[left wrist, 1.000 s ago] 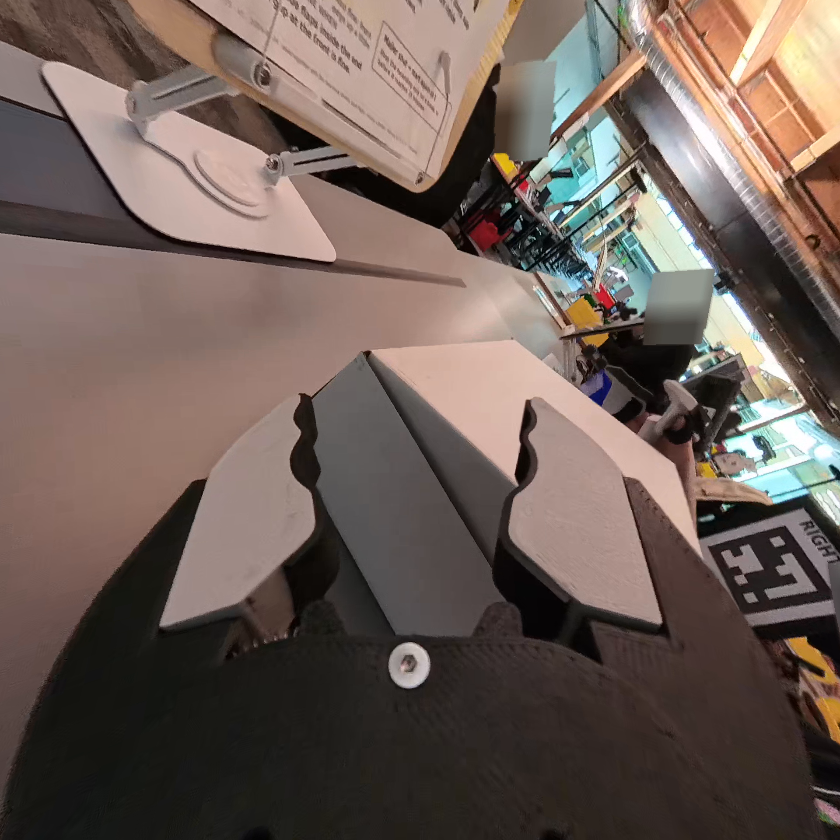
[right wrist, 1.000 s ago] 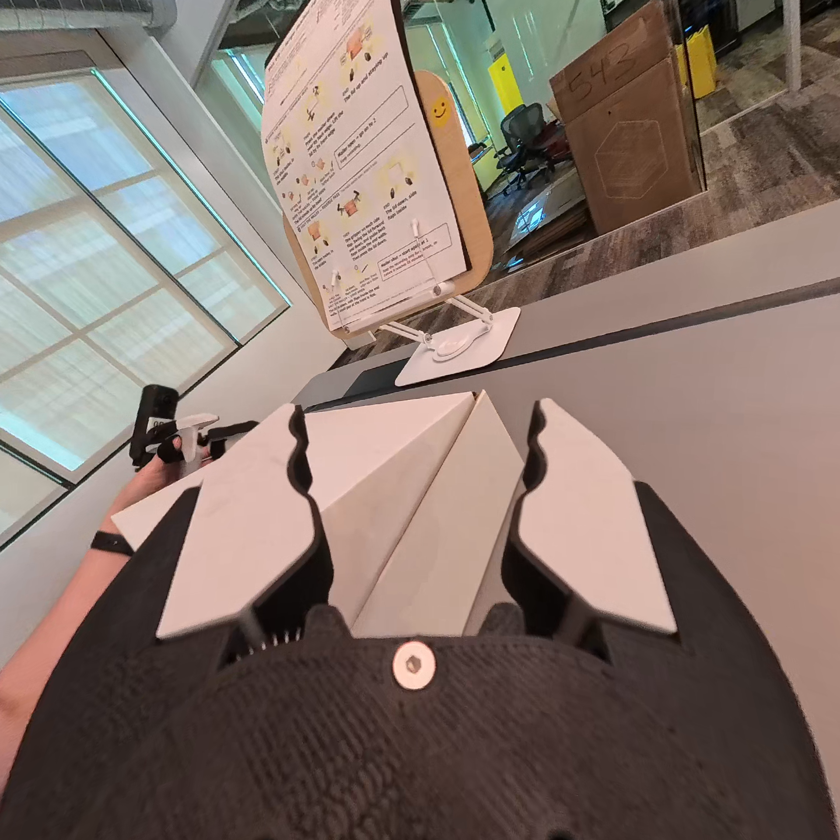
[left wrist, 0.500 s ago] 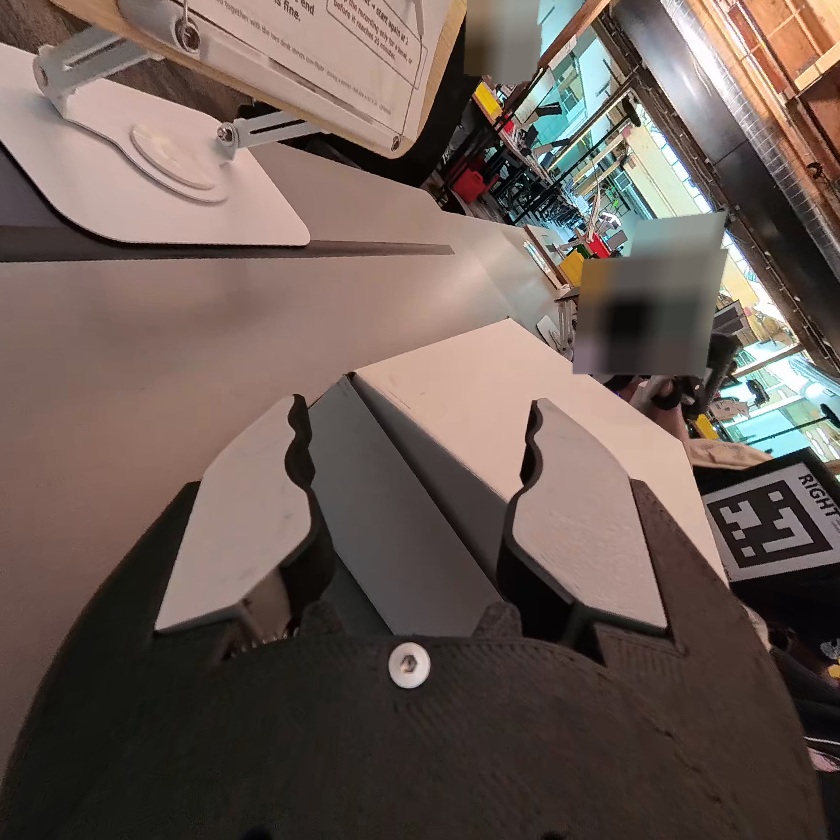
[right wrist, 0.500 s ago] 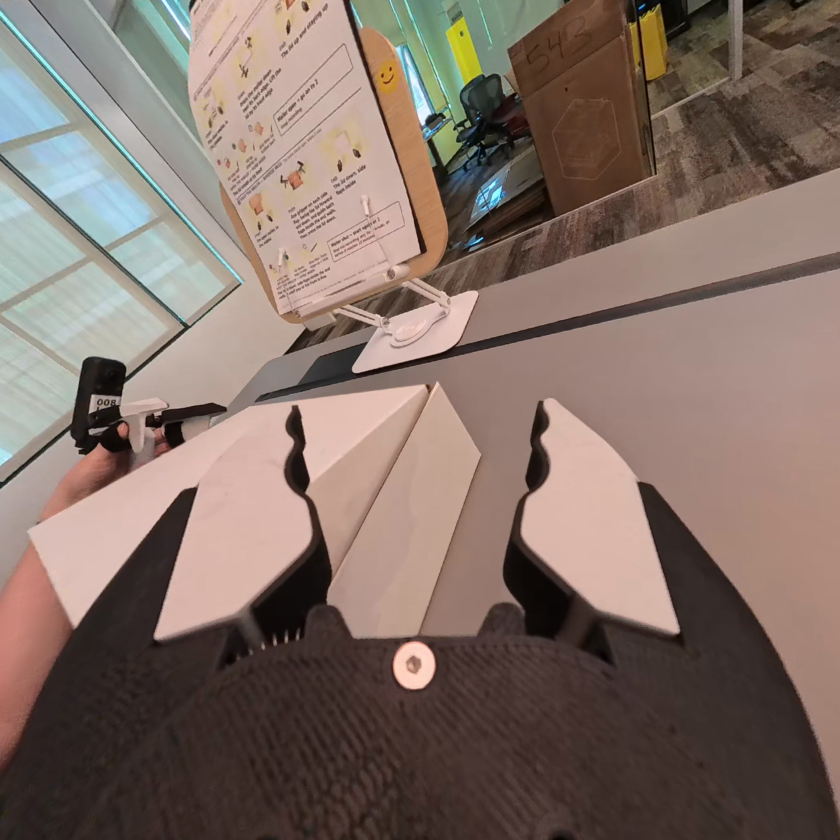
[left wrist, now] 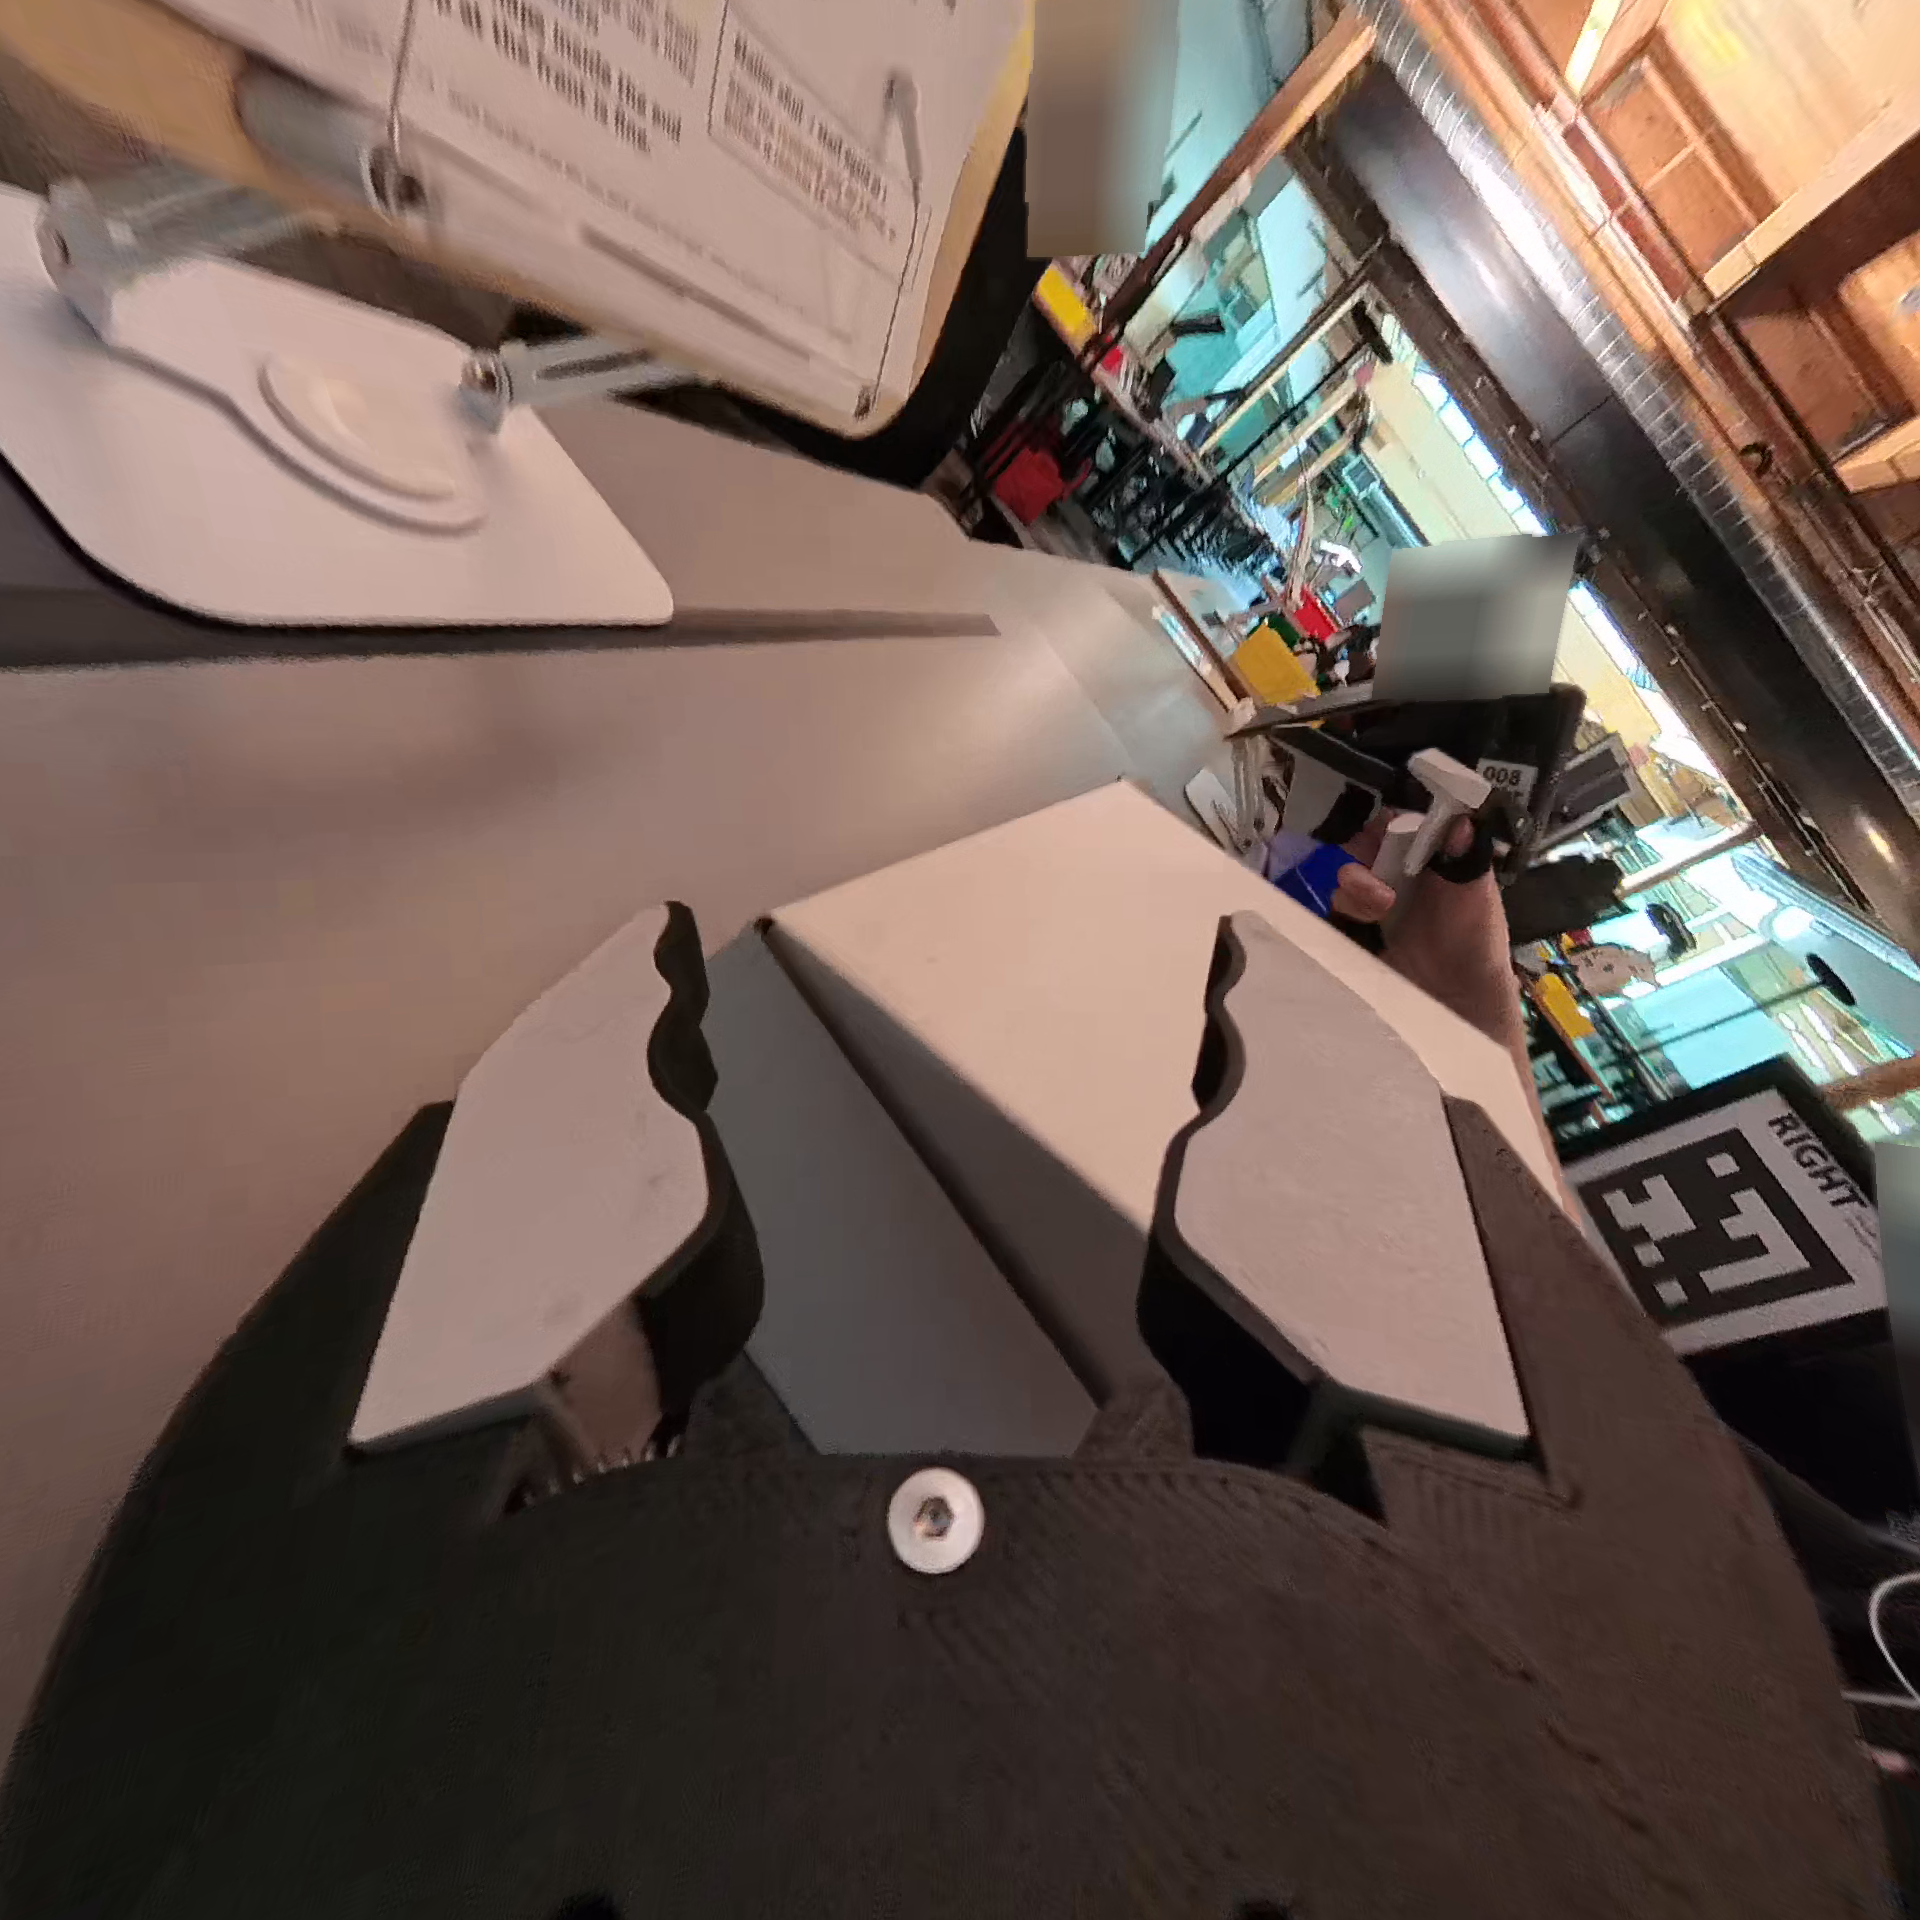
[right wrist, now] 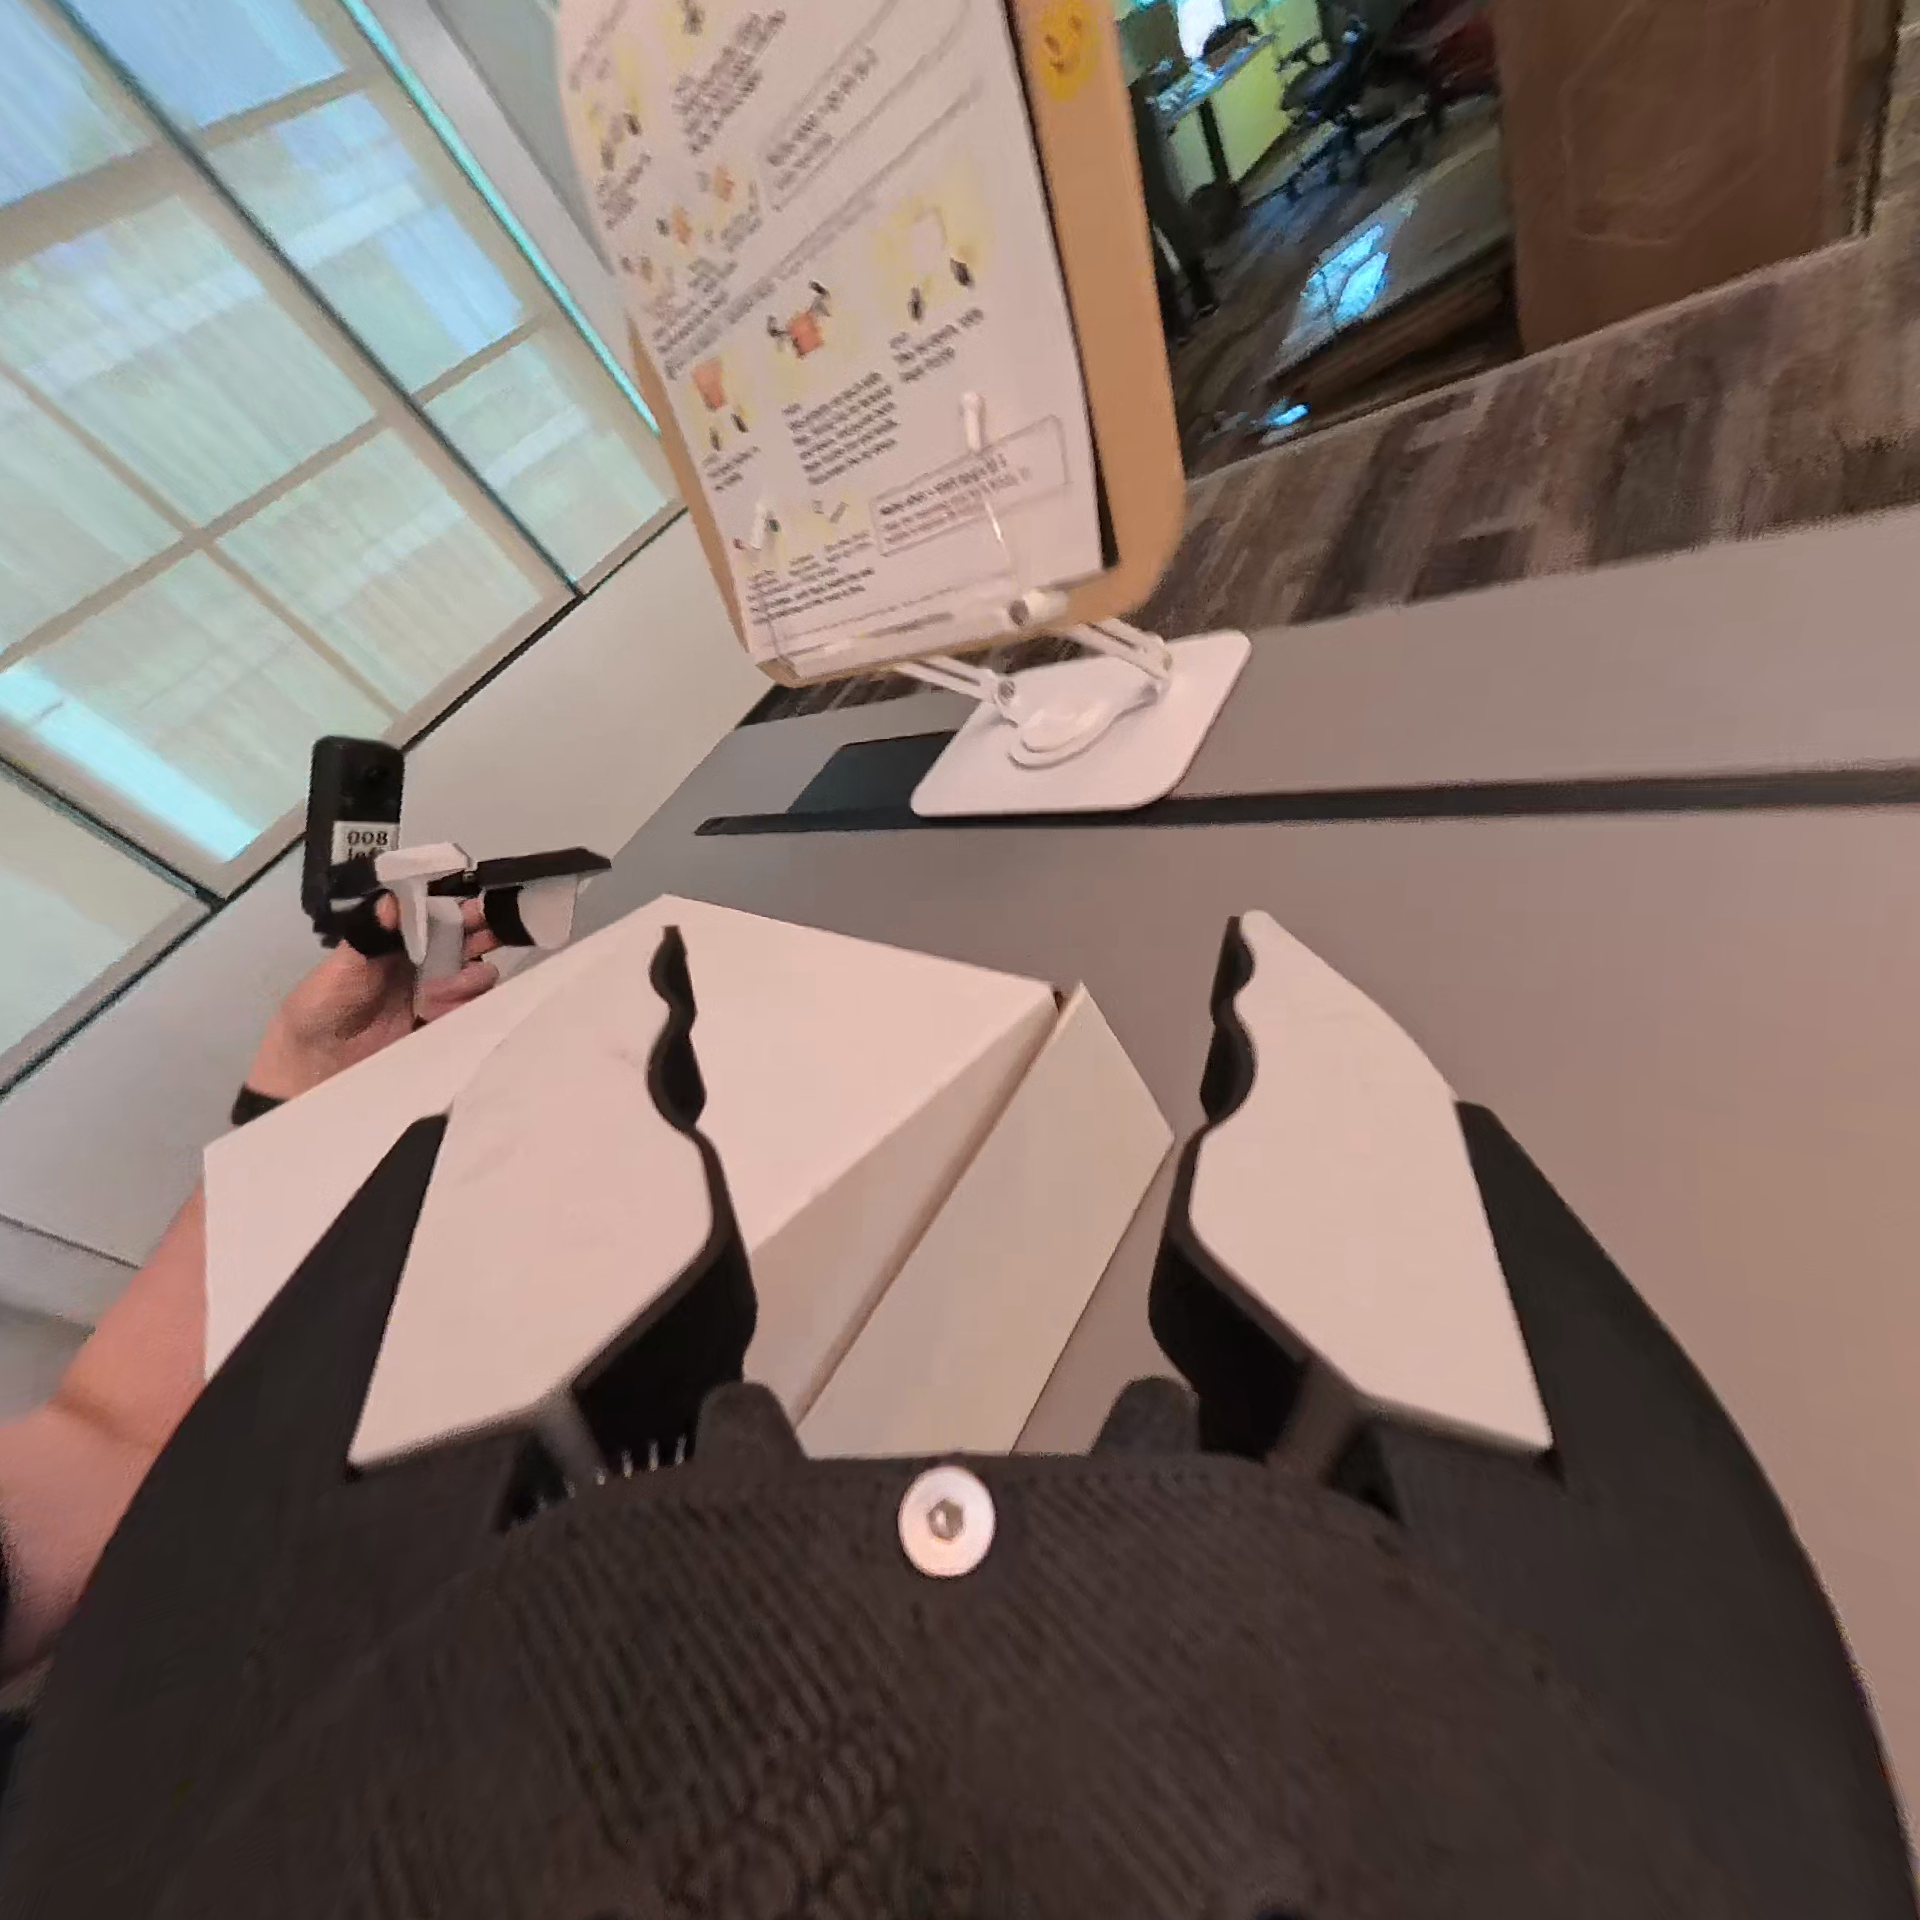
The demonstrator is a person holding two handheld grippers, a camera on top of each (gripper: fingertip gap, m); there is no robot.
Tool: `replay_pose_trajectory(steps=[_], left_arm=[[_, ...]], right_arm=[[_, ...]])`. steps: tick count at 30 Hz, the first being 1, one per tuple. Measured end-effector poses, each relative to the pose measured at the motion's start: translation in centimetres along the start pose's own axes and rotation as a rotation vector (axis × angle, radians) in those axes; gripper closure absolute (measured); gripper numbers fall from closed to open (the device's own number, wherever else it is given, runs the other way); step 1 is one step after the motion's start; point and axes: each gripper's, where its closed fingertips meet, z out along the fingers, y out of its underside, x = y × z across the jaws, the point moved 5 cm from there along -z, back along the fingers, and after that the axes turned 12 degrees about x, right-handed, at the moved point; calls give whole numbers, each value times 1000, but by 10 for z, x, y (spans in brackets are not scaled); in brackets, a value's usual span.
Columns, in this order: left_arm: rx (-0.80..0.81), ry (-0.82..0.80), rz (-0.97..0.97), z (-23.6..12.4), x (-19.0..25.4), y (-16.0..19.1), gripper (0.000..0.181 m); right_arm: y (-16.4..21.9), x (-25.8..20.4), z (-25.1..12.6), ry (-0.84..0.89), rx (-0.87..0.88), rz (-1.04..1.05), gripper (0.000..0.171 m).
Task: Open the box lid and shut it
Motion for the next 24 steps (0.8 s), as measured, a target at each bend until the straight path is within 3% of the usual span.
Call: replay_pose_trajectory(steps=[5,10,18,24], left_arm=[[9,-112,116,-2,5,-15,86],[24,-58,56,5,9,-16,85],[-35,-81,94,7,6,-4,88],[-31,-93,152,-5,20,-13,88]], right_arm=[[-47,-25,18,-3,44,-256,80],[-62,-39,30,47,-81,-417,79],[-36,-49,46,-95,-164,-426,77],[-18,-60,47,-238,-212,-232,78]])
